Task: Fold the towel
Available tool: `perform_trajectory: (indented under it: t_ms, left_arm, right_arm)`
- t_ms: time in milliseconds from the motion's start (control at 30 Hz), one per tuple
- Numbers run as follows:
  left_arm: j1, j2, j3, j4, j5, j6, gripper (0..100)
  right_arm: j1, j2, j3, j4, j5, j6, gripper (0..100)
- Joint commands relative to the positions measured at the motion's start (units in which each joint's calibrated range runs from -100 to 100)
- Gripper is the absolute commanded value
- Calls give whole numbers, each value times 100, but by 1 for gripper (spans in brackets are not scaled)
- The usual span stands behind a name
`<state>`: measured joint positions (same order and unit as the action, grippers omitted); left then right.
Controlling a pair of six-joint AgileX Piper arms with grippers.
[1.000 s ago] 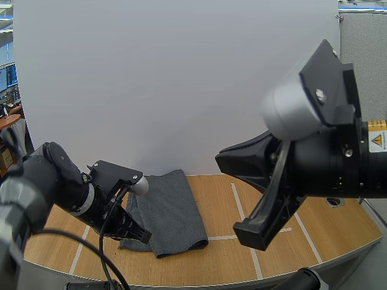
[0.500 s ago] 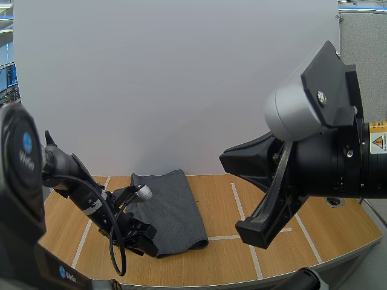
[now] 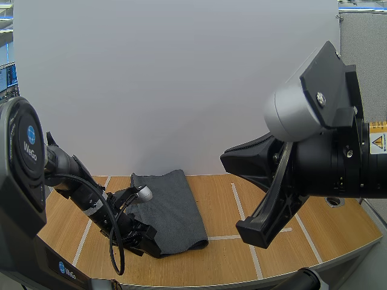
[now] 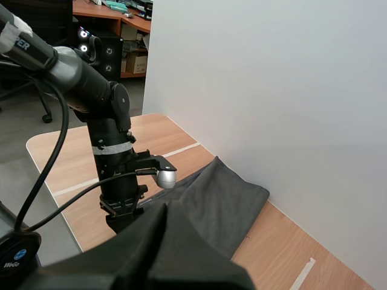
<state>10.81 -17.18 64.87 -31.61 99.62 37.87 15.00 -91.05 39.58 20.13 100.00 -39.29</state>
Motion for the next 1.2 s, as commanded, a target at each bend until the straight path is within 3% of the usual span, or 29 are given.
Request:
perform_trajectory:
  t_ms: [0,233,633,1000,1067,1167]
  left_arm:
    - [1,490,-144,-149,-114,87,73]
    - [1,1322,-460,-323,-73,87,73]
    - [-15,1466,-475,-355,-870,136,73]
    - [-27,1915,-687,-469,-853,156,73]
    - [-96,1915,-698,-458,-1062,156,73]
    - [-314,1915,-698,-447,-1148,141,73]
  right_arm:
    - [13,-35,21,-43,0,-10,0]
    - [13,-35,21,-43,0,-10,0]
    - [13,-35,21,-43,0,-10,0]
    - [13,-35,21,-43,0,-10,0]
    - [13,-35,21,-43,0,-10,0]
    - [13,-35,21,-43,0,-10,0]
